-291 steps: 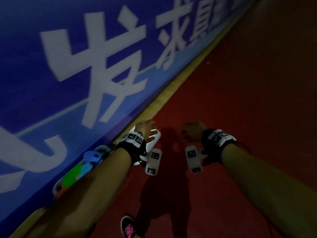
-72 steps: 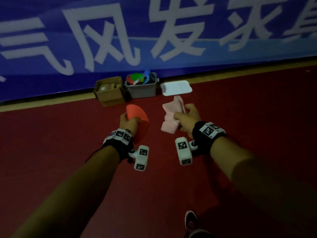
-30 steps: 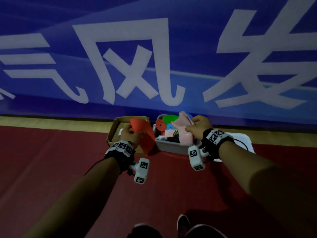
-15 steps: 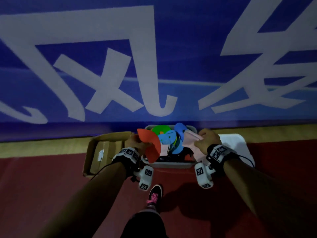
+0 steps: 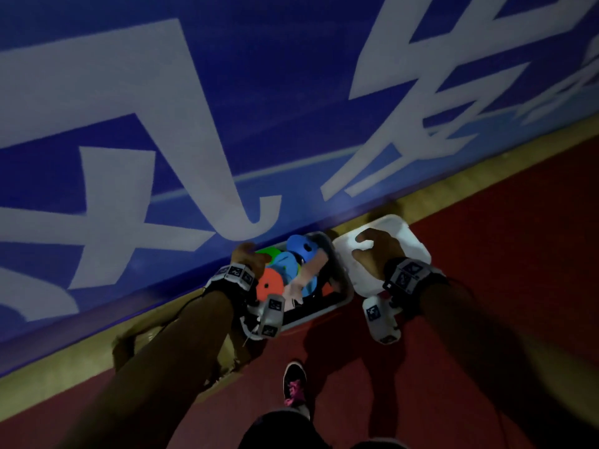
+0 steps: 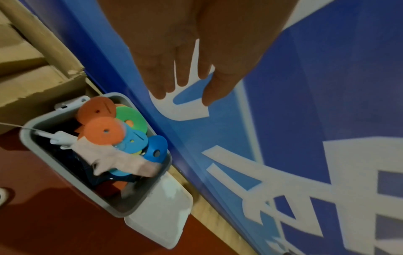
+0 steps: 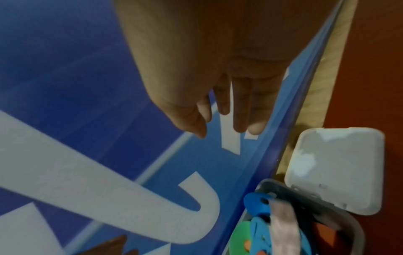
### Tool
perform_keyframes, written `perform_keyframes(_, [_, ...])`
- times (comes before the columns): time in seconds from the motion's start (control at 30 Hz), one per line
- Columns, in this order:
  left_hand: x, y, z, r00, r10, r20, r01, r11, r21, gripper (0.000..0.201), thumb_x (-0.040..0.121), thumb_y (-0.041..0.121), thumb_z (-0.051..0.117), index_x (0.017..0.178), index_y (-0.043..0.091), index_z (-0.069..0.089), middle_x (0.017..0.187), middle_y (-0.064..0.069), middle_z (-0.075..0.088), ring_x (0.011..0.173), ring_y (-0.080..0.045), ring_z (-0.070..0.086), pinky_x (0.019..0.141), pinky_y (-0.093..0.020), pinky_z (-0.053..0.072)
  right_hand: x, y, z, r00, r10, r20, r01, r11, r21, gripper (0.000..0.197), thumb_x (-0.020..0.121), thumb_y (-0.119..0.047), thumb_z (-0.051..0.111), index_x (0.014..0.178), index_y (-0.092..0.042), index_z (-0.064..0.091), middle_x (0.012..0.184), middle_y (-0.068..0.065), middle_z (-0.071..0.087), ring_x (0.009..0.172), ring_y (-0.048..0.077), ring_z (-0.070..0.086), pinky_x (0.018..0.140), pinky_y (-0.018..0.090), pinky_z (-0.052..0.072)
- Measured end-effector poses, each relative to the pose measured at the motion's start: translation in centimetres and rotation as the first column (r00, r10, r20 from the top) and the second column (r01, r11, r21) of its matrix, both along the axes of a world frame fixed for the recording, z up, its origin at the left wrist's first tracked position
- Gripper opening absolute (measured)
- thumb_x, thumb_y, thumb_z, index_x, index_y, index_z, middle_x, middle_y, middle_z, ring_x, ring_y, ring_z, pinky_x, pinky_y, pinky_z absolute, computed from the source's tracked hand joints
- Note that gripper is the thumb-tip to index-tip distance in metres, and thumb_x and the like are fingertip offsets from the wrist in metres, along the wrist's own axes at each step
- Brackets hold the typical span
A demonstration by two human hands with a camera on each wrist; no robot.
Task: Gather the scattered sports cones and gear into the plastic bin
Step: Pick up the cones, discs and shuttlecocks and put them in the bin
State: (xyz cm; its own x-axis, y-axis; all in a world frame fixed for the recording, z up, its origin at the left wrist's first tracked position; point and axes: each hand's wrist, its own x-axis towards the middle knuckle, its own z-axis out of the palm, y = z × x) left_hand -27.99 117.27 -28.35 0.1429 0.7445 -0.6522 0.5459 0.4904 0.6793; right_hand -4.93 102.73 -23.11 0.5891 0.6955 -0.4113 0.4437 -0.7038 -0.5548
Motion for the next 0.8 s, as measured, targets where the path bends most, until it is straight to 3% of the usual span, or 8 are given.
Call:
perform_keyframes(0.13, [1.8, -0.5, 1.2, 0.996, -0.085, 0.016, 0.085, 0.996, 0.024, 0.05, 0.084, 0.002, 0.067, 0.132, 0.0, 0.052, 0.111, -0.016, 0.061, 0.093, -0.024, 0.057, 0.09, -0.045, 0.054, 1.0, -3.1, 0.5, 0.998, -0.061, 0.003, 0.061, 0.998, -0.007, 0.027, 0.086, -0.027, 0.068, 0.112, -0.026, 0.062, 0.118, 0.002, 0.061, 0.099, 0.02, 0.057, 0.081, 0.025, 0.042])
perform_keyframes(0.27, [6.3, -4.6, 4.8, 0.98, -0.18, 0.087, 0.18, 0.984, 0.013, 0.033, 0.092, 0.004, 0.056, 0.125, 0.004, 0.056, 0.091, -0.005, 0.058, 0.076, -0.021, 0.059, 0.057, -0.025, 0.054, 1.5, -7.4, 1.7, 0.984, -0.166, -0.069, 0.169, 0.985, 0.043, 0.022, 0.082, -0.031, 0.07, 0.102, -0.032, 0.061, 0.116, 0.002, 0.061, 0.087, 0.017, 0.056, 0.074, 0.028, 0.048])
perform_keyframes(0.37, [10.7, -10.3, 7.4, 0.932, -0.337, 0.135, 0.342, 0.94, -0.017, 0.01, 0.09, 0.01, 0.055, 0.09, 0.013, 0.064, 0.085, -0.008, 0.059, 0.086, -0.027, 0.063, 0.068, -0.034, 0.051, 1.9, -12.3, 3.1, 0.962, -0.223, -0.155, 0.244, 0.96, 0.136, 0.021, 0.081, -0.028, 0.073, 0.098, -0.029, 0.06, 0.101, 0.003, 0.062, 0.087, 0.025, 0.063, 0.079, 0.039, 0.056])
perform_keyframes(0.43, [13.4, -14.8, 8.8, 0.9, -0.398, 0.177, 0.405, 0.914, -0.007, 0.015, 0.089, 0.011, 0.053, 0.076, 0.016, 0.057, 0.077, -0.007, 0.058, 0.073, -0.023, 0.061, 0.062, -0.029, 0.046, 2.4, -16.2, 3.9, 0.941, -0.282, -0.187, 0.317, 0.929, 0.189, 0.021, 0.081, -0.026, 0.074, 0.099, -0.026, 0.062, 0.097, 0.004, 0.062, 0.089, 0.025, 0.065, 0.08, 0.039, 0.056])
perform_keyframes(0.57, [19.0, -28.7, 11.9, 0.788, -0.539, 0.299, 0.576, 0.816, -0.048, 0.014, 0.096, 0.016, 0.048, 0.086, 0.018, 0.058, 0.087, 0.002, 0.062, 0.082, -0.015, 0.062, 0.066, -0.026, 0.043, 4.0, -30.4, 6.0, 0.834, -0.49, -0.254, 0.546, 0.798, 0.254, 0.024, 0.079, -0.021, 0.074, 0.103, -0.021, 0.07, 0.104, 0.011, 0.069, 0.091, 0.029, 0.068, 0.081, 0.042, 0.057])
perform_keyframes(0.63, [21.1, -35.7, 12.6, 0.699, -0.639, 0.322, 0.684, 0.728, -0.039, 0.017, 0.097, 0.017, 0.046, 0.085, 0.018, 0.058, 0.087, -0.001, 0.062, 0.083, -0.016, 0.061, 0.069, -0.027, 0.043, 3.9, -38.7, 7.0, 0.773, -0.582, -0.253, 0.635, 0.717, 0.287, 0.02, 0.085, -0.014, 0.068, 0.104, -0.018, 0.07, 0.096, 0.006, 0.069, 0.089, 0.027, 0.067, 0.079, 0.036, 0.056])
perform_keyframes(0.73, [24.3, -49.0, 12.2, 0.536, -0.793, 0.29, 0.825, 0.565, 0.017, 0.01, 0.092, 0.012, 0.05, 0.085, 0.014, 0.057, 0.08, -0.005, 0.06, 0.074, -0.019, 0.06, 0.063, -0.028, 0.044, 2.1, -53.9, 8.3, 0.598, -0.784, -0.167, 0.778, 0.516, 0.358, 0.017, 0.083, -0.011, 0.064, 0.082, -0.029, 0.064, 0.083, -0.003, 0.066, 0.076, 0.019, 0.066, 0.072, 0.035, 0.058])
perform_keyframes(0.8, [25.5, -58.4, 12.2, 0.414, -0.866, 0.28, 0.895, 0.444, 0.047, 0.01, 0.093, 0.01, 0.049, 0.088, 0.012, 0.058, 0.079, -0.005, 0.058, 0.07, -0.02, 0.057, 0.061, -0.029, 0.043, 0.3, -63.4, 8.6, 0.443, -0.887, -0.133, 0.849, 0.367, 0.381, 0.015, 0.084, -0.011, 0.063, 0.081, -0.027, 0.062, 0.083, -0.004, 0.066, 0.078, 0.02, 0.067, 0.073, 0.036, 0.059])
